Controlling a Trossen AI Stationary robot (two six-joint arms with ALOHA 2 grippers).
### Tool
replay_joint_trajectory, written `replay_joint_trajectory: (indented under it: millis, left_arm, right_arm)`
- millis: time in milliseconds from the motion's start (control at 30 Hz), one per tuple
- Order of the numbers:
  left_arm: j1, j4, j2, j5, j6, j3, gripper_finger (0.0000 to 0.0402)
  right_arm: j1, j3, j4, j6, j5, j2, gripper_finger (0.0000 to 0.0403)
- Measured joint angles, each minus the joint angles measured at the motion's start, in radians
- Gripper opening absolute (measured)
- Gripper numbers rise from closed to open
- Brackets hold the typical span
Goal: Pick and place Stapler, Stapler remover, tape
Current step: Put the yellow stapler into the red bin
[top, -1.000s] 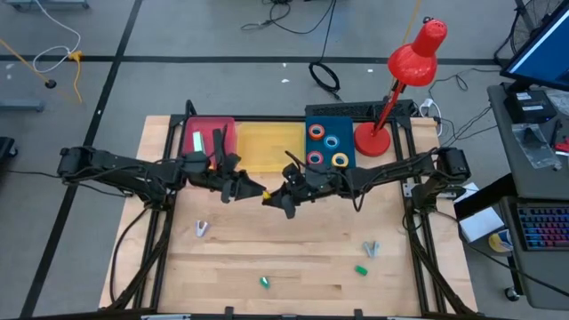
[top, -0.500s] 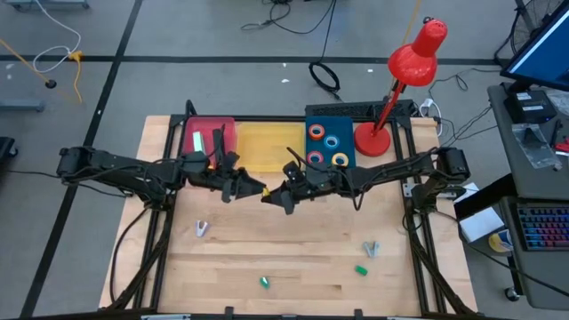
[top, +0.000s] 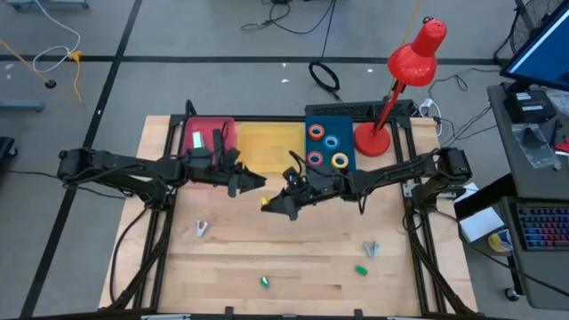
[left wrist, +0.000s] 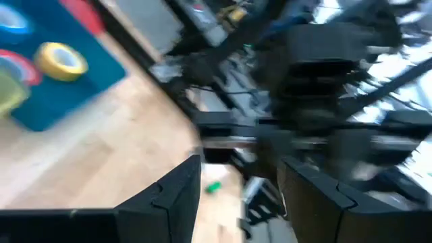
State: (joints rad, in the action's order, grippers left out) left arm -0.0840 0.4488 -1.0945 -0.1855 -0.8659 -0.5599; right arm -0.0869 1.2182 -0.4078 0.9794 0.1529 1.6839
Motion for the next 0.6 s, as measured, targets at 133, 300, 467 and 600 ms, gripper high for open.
replay_joint_trajectory:
  millis: [133,300,467,600]
  left_arm:
    - [-0.015,0.011,-0.003,-0.027,-0.002,0.0,0.0196]
    - [-0.018,0.1,0.001,-0.081,-0.013,-0.001,0.0196]
    - [0.001,0.084,0.001,-0.094,-0.033,-0.001,0.0196]
    - [0.023,0.085,0.001,-0.09,-0.035,-0.001,0.0196]
  right_arm:
    - [-0.005,-0.001,0.009,0.002,-0.02,0.002,0.0063]
    - [-0.006,-0.001,0.024,0.003,-0.017,0.002,0.0063]
    - [0.012,-0.001,0.022,-0.002,-0.022,0.002,0.0063]
    - [0.03,-0.001,0.023,-0.003,-0.021,0.002,0.0063]
